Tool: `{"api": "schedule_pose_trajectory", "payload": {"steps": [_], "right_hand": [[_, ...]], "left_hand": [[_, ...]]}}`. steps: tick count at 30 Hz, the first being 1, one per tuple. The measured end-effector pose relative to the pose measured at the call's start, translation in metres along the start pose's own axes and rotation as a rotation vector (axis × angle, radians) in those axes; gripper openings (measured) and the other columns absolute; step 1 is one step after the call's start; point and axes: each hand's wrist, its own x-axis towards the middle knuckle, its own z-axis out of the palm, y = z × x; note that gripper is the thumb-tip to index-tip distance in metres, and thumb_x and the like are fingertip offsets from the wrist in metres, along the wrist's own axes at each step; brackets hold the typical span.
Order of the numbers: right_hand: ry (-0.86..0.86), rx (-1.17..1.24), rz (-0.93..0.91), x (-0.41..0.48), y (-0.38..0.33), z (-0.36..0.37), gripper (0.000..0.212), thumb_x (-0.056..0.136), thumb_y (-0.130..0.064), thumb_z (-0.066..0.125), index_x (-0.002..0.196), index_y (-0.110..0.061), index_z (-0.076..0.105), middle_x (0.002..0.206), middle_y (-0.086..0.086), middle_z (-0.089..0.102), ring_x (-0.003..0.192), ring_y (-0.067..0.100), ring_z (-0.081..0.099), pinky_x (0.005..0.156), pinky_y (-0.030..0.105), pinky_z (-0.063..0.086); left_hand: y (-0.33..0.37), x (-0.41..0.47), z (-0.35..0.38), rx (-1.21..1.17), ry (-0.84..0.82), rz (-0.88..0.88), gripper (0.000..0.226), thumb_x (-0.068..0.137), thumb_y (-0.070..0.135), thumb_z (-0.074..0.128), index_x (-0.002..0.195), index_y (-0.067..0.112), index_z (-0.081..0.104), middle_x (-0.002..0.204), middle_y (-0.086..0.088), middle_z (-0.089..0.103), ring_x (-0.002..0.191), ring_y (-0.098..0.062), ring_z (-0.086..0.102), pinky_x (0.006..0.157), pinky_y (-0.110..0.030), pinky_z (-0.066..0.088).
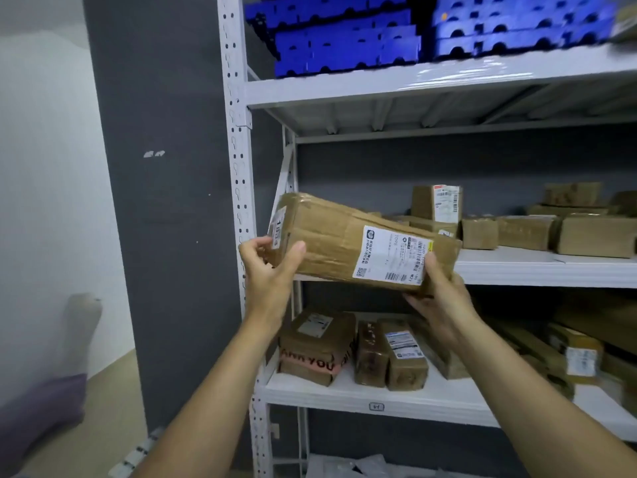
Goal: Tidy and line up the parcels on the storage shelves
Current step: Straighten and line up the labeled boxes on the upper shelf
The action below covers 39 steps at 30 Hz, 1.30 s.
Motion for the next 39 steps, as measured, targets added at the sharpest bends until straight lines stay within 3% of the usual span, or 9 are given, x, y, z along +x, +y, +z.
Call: {"api": "schedule_pose_trajectory", "payload": {"steps": [4,8,14,19,24,26,30,34,39], "right_hand": [[-0.031,0.027,-0.033,0.005,-0.008,0.021,0.087,0.078,-0.039,0.072,0.148,-0.031,0.022,0.119,0.004,0.067,0.107,0.021,0.066,0.091,0.045,0.054],[-0.258,0.048,0.116,-0.008,-0.009,0.065,0.116,0.061,-0.060,0.075,0.151,-0.037,0.007,0.137,0.011,0.052,0.118,0.036,0.056,0.100,0.060,0.042],[-0.430,0.119,0.189,-0.030,-0.014,0.122,0.069,0.080,-0.043,0.073,0.139,-0.026,0.041,0.126,0.010,0.061,0.103,0.032,0.067,0.070,0.050,0.056],[-0.522,-0.008,0.069,-0.024,-0.011,0.129,0.044,0.091,-0.047,0.058,0.132,-0.033,0.049,0.126,0.007,0.062,0.111,0.033,0.062,0.079,0.052,0.057],[-0.668,-0.255,-0.088,-0.018,0.009,0.148,0.068,0.082,-0.059,0.057,0.143,-0.053,0.028,0.136,-0.012,0.052,0.120,0.020,0.055,0.092,0.052,0.053],[-0.670,-0.348,-0.158,-0.010,0.017,0.156,0.074,0.081,-0.054,0.063,0.143,-0.056,0.023,0.136,-0.017,0.050,0.118,0.011,0.056,0.091,0.045,0.055],[-0.561,-0.560,-0.329,0.017,0.037,0.171,0.078,0.083,-0.028,0.074,0.141,-0.049,0.027,0.123,-0.014,0.059,0.108,0.006,0.062,0.089,0.034,0.056],[-0.498,-0.665,-0.364,0.041,0.054,0.178,0.082,0.085,-0.023,0.072,0.146,-0.042,0.022,0.116,-0.023,0.056,0.103,-0.003,0.058,0.081,0.018,0.052],[-0.403,-0.766,-0.460,0.067,0.072,0.185,0.086,0.084,-0.022,0.073,0.149,-0.035,0.020,0.126,-0.015,0.053,0.114,0.003,0.054,0.085,0.020,0.052]], "left_hand": [[-0.001,0.010,-0.019,0.116,-0.166,-0.056,0.090,0.069,0.046,0.070,0.141,0.033,0.018,0.127,0.010,0.042,0.110,-0.006,0.051,0.084,-0.022,0.044],[-0.005,0.001,-0.012,0.306,-0.134,0.137,0.107,0.061,0.044,0.076,0.148,0.032,0.015,0.134,0.019,0.022,0.129,-0.006,0.033,0.100,-0.027,0.039],[-0.007,-0.003,-0.011,0.317,-0.114,0.290,0.114,0.052,0.053,0.080,0.142,0.029,0.013,0.136,0.011,0.024,0.128,-0.001,0.033,0.099,-0.011,0.036],[-0.006,0.015,-0.036,0.272,-0.215,0.155,0.088,0.066,0.040,0.085,0.127,0.038,0.021,0.118,0.024,0.044,0.107,0.012,0.050,0.076,-0.006,0.044],[-0.028,0.037,-0.049,0.289,-0.164,0.100,0.106,0.066,0.031,0.087,0.144,0.043,0.016,0.138,0.016,0.034,0.125,-0.001,0.040,0.098,-0.027,0.043],[-0.035,0.047,-0.051,0.296,-0.167,0.082,0.109,0.068,0.031,0.086,0.145,0.047,0.011,0.134,0.018,0.028,0.116,0.006,0.040,0.092,-0.019,0.044],[-0.051,0.071,-0.048,0.326,-0.198,0.061,0.097,0.077,0.042,0.076,0.145,0.051,0.008,0.132,0.010,0.030,0.108,0.001,0.044,0.074,-0.012,0.039],[-0.082,0.097,-0.053,0.328,-0.262,0.030,0.094,0.081,0.037,0.074,0.149,0.045,0.010,0.136,0.006,0.035,0.121,-0.009,0.041,0.086,-0.022,0.040],[-0.117,0.127,-0.055,0.355,-0.296,0.020,0.091,0.082,0.029,0.074,0.148,0.045,0.014,0.138,0.009,0.042,0.126,-0.009,0.042,0.101,-0.034,0.045]]}}
